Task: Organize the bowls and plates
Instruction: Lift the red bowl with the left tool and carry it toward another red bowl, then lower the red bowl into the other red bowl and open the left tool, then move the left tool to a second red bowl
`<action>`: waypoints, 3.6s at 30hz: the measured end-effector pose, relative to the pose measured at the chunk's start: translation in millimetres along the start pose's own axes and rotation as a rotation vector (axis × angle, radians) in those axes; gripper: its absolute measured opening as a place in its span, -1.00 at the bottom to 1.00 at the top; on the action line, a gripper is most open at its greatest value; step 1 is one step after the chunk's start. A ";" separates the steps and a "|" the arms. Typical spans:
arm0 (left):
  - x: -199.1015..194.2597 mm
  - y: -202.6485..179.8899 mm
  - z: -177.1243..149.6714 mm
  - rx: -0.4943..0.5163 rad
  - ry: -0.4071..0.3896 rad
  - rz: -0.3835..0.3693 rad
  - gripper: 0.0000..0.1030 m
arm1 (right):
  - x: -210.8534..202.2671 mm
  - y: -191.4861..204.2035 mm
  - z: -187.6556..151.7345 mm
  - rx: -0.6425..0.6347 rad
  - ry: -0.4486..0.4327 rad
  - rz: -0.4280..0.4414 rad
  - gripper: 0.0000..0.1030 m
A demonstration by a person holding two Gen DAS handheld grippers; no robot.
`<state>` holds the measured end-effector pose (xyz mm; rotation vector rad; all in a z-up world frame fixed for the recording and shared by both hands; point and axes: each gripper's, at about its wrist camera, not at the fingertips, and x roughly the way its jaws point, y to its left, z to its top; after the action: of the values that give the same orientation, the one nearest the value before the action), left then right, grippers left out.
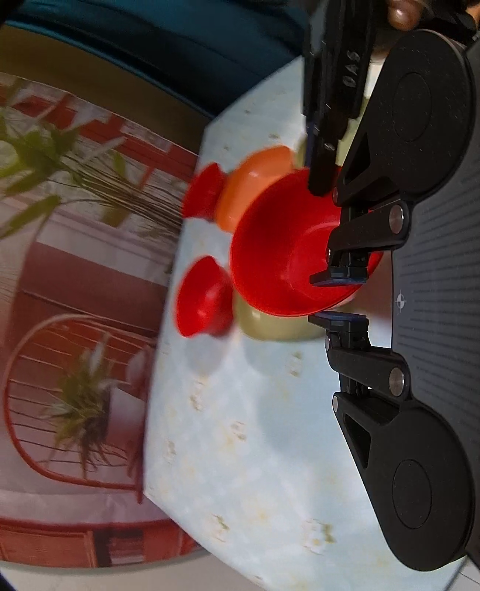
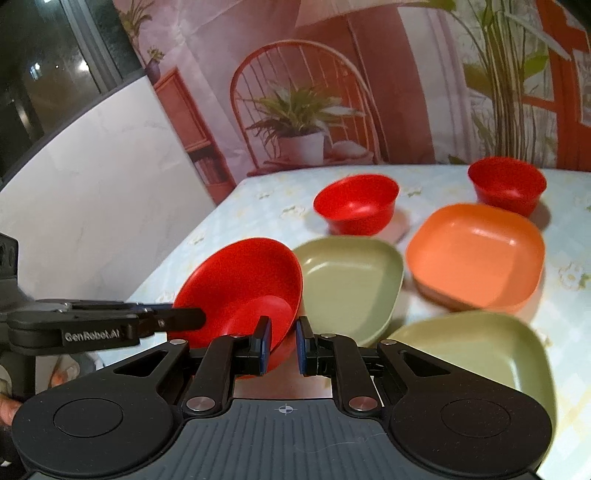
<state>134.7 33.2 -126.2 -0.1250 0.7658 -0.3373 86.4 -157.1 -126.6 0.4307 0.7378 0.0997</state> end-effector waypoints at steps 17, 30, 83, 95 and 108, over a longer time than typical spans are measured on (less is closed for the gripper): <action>10.1 -28.5 80.2 0.046 -0.133 -0.023 -0.70 | -3.5 -18.7 93.0 -0.032 -0.066 -0.036 -0.71; 60.9 -18.5 142.1 0.049 -0.128 -0.003 -0.70 | 36.6 -51.1 147.2 -0.008 -0.107 -0.059 -0.73; 154.9 -33.5 151.6 0.107 -0.083 0.122 0.05 | 85.5 -142.8 162.7 -0.034 -0.085 -0.199 -0.52; 137.3 -66.7 176.4 0.191 -0.137 0.151 0.08 | 37.1 -181.4 155.6 -0.027 -0.134 -0.251 -0.47; 156.2 -109.7 188.1 0.232 -0.161 0.069 0.23 | 14.0 -210.0 159.0 -0.018 -0.174 -0.304 -0.03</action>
<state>342.7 -125.5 -68.7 0.0914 0.5663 -0.3435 190.5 -399.4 -117.9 0.3019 0.6225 -0.2142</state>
